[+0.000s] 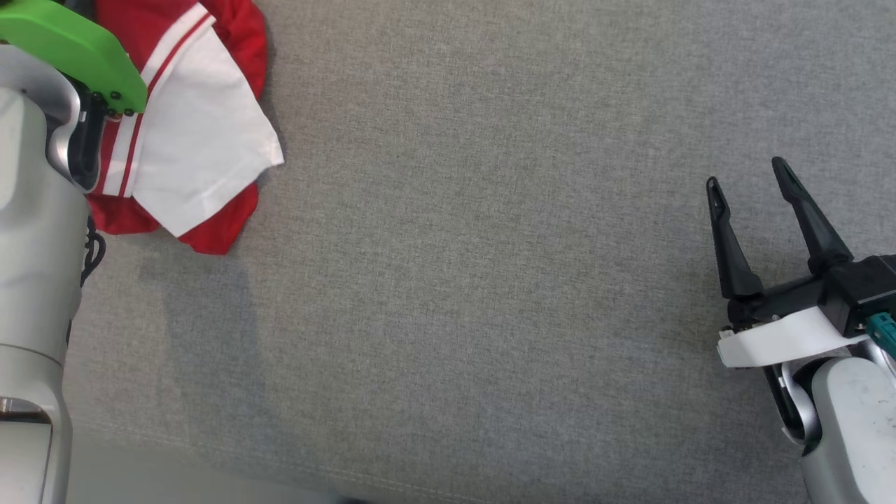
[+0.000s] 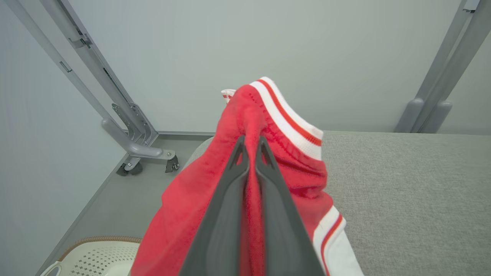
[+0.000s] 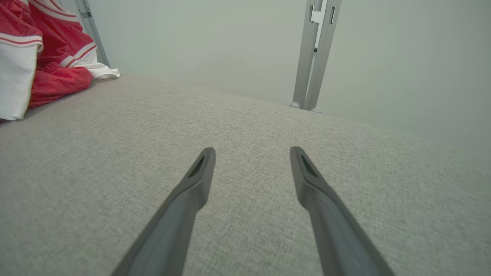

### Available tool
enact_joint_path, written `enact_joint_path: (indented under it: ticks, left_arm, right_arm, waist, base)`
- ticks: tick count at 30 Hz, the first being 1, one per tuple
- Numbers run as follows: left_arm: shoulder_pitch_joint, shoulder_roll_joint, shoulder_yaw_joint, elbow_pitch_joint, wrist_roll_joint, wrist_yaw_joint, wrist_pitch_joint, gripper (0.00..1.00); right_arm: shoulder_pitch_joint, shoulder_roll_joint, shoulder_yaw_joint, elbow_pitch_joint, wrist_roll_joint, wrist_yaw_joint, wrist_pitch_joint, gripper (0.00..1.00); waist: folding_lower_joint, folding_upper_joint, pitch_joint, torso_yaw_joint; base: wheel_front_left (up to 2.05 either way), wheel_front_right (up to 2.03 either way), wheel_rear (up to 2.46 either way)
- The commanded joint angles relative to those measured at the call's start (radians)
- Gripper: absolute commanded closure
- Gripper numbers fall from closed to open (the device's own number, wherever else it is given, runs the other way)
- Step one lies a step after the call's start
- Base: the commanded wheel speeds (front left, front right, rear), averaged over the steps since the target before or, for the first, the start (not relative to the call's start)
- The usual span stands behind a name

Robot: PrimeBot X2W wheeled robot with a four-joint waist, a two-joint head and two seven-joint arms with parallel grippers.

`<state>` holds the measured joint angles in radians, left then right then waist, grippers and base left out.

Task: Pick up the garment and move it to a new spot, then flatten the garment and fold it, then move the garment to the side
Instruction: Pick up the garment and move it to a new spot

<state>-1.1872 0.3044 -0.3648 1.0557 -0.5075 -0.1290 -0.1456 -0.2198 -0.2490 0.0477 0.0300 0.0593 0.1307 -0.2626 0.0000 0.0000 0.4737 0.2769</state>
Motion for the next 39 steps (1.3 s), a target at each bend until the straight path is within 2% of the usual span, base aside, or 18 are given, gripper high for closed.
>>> enact_joint_path:
  ticks: [1, 9, 16, 21, 28, 32, 34, 39]
  left_arm:
    - [0.006, 0.012, -0.022, -0.022, -0.015, -0.002, -0.028, 1.0]
    - [-0.039, 0.065, -0.152, -0.2, -0.094, -0.002, -0.077, 1.0]
    - [-0.091, 0.089, -0.234, -0.351, -0.148, -0.002, -0.065, 1.0]
    - [-0.129, 0.062, -0.271, -0.427, -0.194, -0.002, -0.024, 1.0]
    - [-0.154, -0.016, -0.351, -0.465, -0.201, -0.002, 0.01, 1.0]
    - [-0.142, -0.063, -0.394, -0.437, -0.177, 0.002, -0.012, 1.0]
    - [-0.122, -0.101, -0.416, -0.41, -0.17, 0.003, -0.023, 1.0]
    - [-0.041, -0.153, -0.485, -0.326, -0.138, 0.001, -0.066, 1.0]
  right_arm:
    - [0.007, 0.01, 0.005, 0.008, 0.007, 0.0, -0.003, 0.0]
    - [0.051, 0.081, 0.01, 0.035, 0.023, 0.0, -0.003, 0.0]
    - [0.096, 0.14, 0.013, 0.05, 0.036, 0.0, -0.003, 0.0]
    - [0.105, 0.167, 0.019, 0.051, 0.042, 0.0, -0.003, 0.0]
    - [0.106, 0.19, 0.022, 0.049, 0.049, 0.0, -0.003, 0.0]
    - [0.101, 0.195, 0.025, 0.042, 0.053, 0.0, -0.003, 0.0]
    - [0.101, 0.197, 0.023, 0.04, 0.054, 0.0, -0.003, 0.0]
    - [0.086, 0.199, 0.024, 0.033, 0.069, 0.0, -0.003, 0.0]
  waist:
    - [0.0, 0.0, -0.07, 0.001]
    - [0.0, 0.0, -0.239, -0.038]
    - [0.0, 0.0, -0.362, -0.146]
    - [0.0, 0.0, -0.4, -0.253]
    - [0.0, 0.0, -0.397, -0.407]
    - [0.0, 0.0, -0.387, -0.486]
    - [0.0, 0.0, -0.375, -0.508]
    - [0.0, 0.0, -0.342, -0.55]
  base:
    - [0.0, 0.0, 0.0]
    - [0.0, 0.0, 0.0]
    - [0.0, 0.0, 0.0]
    - [0.0, 0.0, 0.0]
    - [0.0, 0.0, 0.0]
    - [0.0, 0.0, 0.0]
    - [0.0, 0.0, 0.0]
    - [0.0, 0.0, 0.0]
